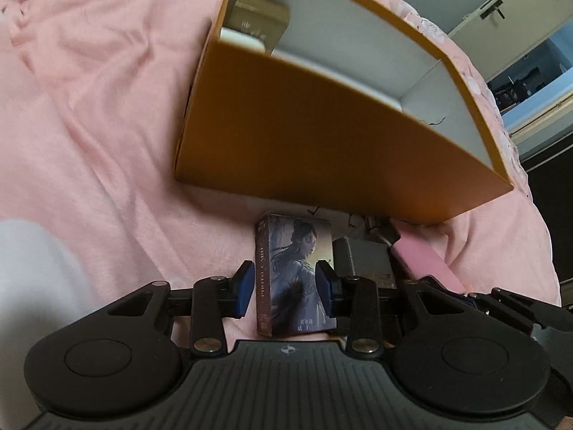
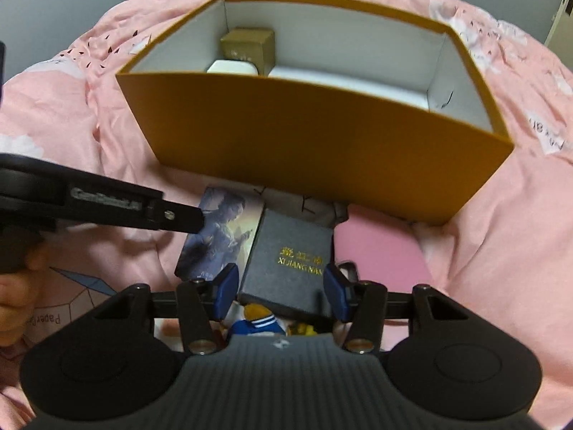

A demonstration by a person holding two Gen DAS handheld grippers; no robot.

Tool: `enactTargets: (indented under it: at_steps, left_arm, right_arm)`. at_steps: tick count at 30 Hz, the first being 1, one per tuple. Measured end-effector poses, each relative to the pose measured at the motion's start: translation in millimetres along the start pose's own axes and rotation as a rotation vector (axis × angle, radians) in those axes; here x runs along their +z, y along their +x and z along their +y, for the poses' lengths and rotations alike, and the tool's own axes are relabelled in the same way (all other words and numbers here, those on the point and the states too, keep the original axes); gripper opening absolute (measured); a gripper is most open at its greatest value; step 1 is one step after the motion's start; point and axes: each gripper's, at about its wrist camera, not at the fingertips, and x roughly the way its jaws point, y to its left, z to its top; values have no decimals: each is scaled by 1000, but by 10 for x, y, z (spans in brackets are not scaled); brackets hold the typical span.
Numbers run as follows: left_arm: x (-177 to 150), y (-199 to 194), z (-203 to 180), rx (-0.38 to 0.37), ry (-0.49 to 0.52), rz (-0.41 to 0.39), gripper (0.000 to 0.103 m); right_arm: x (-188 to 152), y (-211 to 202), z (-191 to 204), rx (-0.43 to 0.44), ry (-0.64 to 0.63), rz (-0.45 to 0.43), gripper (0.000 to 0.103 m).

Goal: Organize objects
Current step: 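Grasp the dark PHOTO CARD box upright with the left tool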

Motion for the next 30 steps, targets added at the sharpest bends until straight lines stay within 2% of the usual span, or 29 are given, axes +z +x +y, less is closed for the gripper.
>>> enactTargets:
  at_steps: [5, 7, 13, 17, 23, 28, 30]
  left_arm:
    - [-47, 176, 91, -3, -36, 41, 52]
    - [-47, 218, 139, -32, -66, 46, 59]
    - [-40, 377, 200, -95, -97, 62, 71]
    - [-23, 452, 216, -118, -105, 61, 70]
    - [-21, 407, 203, -136, -103, 59, 53]
    - [-58, 128, 166, -123, -79, 21, 31]
    - [-78, -16, 130, -115, -59, -6, 27]
  right_arm:
    - [12, 127, 1, 6, -3, 29, 55]
    - [16, 192, -16, 12, 5, 48, 56]
    - [22, 258, -35, 37, 18, 71, 56]
    - [9, 283, -16, 24, 10, 81, 59]
    - [4, 277, 30, 6, 12, 88, 61]
    - [49, 269, 64, -13, 7, 110, 63]
    - [87, 285, 114, -26, -13, 123, 66]
